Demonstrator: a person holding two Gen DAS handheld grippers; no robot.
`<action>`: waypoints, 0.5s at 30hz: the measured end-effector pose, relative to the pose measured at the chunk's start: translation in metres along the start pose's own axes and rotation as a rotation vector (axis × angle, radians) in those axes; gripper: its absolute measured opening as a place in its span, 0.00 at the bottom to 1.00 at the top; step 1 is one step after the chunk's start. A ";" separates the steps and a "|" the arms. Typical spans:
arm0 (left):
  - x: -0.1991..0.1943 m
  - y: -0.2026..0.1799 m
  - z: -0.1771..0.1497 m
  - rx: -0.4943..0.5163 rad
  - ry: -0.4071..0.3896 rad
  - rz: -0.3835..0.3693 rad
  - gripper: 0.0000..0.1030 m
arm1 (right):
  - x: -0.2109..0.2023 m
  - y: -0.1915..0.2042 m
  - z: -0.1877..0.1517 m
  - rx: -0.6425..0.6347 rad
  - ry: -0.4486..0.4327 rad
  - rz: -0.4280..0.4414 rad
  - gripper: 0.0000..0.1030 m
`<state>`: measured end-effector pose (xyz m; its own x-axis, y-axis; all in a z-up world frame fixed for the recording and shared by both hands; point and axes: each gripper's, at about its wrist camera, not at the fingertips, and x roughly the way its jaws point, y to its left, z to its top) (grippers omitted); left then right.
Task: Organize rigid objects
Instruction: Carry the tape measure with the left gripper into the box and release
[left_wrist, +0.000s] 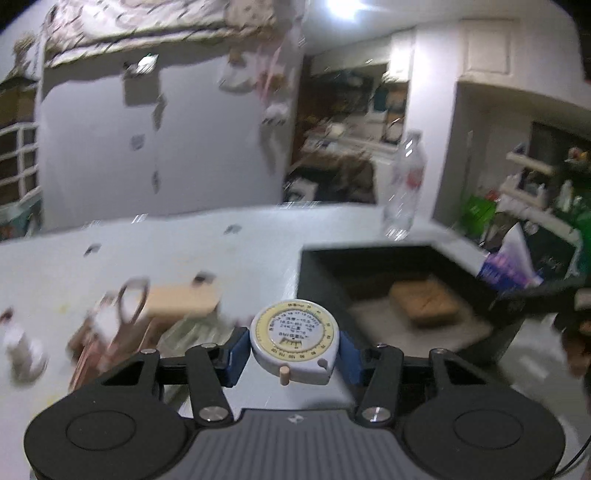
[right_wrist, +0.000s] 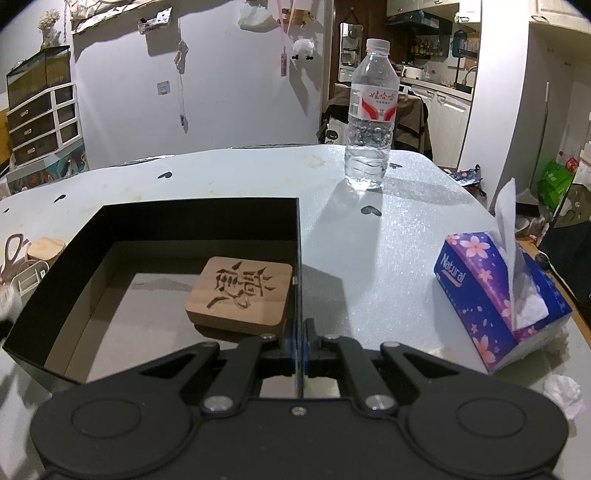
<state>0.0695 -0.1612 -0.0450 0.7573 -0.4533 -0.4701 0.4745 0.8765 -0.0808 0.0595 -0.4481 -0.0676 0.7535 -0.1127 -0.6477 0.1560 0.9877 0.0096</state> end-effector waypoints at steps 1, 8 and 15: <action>0.003 -0.004 0.007 0.015 -0.013 -0.013 0.51 | 0.000 0.000 0.000 0.000 0.000 0.000 0.03; 0.040 -0.044 0.038 0.175 -0.037 -0.141 0.51 | -0.006 -0.001 0.001 0.014 -0.020 0.007 0.03; 0.096 -0.074 0.049 0.303 0.095 -0.270 0.51 | -0.011 0.000 0.004 0.028 -0.033 0.000 0.03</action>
<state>0.1287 -0.2778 -0.0410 0.5495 -0.6307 -0.5479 0.7717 0.6345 0.0435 0.0541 -0.4477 -0.0576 0.7742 -0.1166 -0.6221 0.1734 0.9843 0.0314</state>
